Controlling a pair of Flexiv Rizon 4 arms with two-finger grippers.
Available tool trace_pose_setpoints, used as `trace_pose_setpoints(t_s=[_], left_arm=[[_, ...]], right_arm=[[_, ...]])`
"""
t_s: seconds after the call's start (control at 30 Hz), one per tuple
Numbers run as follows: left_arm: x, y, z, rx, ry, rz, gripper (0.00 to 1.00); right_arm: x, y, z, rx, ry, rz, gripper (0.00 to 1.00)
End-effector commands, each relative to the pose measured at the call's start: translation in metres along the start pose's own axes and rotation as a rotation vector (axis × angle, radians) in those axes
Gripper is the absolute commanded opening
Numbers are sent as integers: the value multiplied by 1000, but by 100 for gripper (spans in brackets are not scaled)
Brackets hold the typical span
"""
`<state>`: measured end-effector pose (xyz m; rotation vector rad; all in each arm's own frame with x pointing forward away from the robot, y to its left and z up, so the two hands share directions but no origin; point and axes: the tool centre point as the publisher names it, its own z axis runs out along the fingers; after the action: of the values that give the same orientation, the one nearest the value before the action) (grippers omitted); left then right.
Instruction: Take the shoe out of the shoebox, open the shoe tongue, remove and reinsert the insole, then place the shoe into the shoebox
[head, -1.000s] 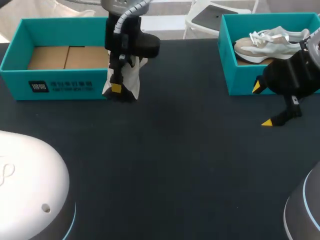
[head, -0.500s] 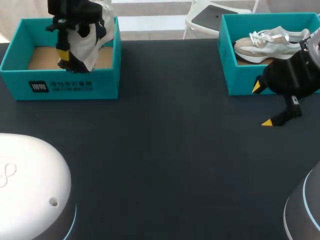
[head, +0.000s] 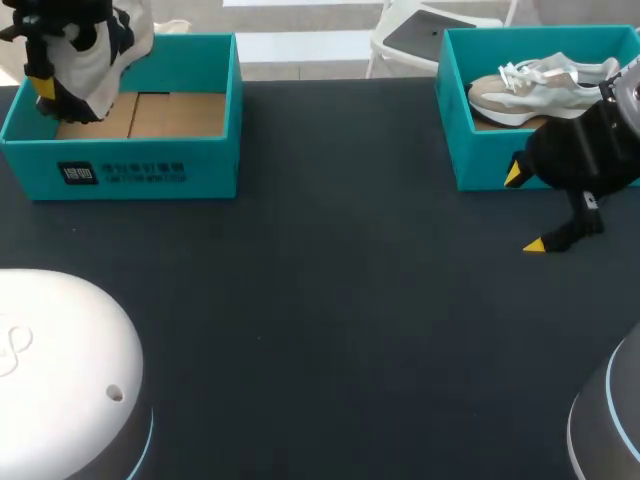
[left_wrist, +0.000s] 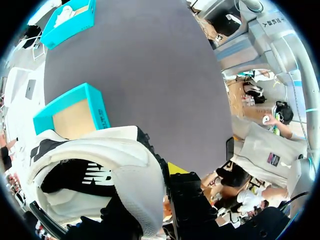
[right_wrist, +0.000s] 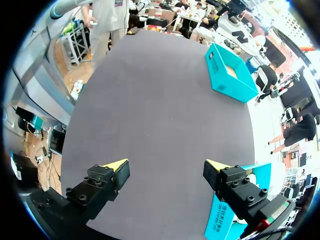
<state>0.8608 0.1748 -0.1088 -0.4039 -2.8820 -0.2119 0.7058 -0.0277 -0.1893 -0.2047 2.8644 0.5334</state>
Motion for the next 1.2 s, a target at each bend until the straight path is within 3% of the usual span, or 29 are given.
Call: trace_pose_setpoints(t_s=[0.03, 0.3, 0.47, 0.63, 0.8, 1.2], left_arm=[[0, 0, -1, -2, -2, 1, 0], [-2, 4, 0, -23, -40, 11, 0], [-22, 37, 9, -46, -77, 58, 0], [-49, 73, 20, -42, -66, -31, 0], [-71, 103, 30, -3, -49, -96, 0], [-107, 149, 50, 78, -36, -74, 0]], right_arm=[[-2, 1, 1, 3, 3, 1, 100], [-2, 1, 1, 3, 3, 1, 100], [-2, 1, 1, 3, 3, 1, 100], [-2, 1, 1, 3, 3, 1, 100], [-2, 1, 1, 3, 3, 1, 100], [-2, 1, 1, 3, 3, 1, 100]])
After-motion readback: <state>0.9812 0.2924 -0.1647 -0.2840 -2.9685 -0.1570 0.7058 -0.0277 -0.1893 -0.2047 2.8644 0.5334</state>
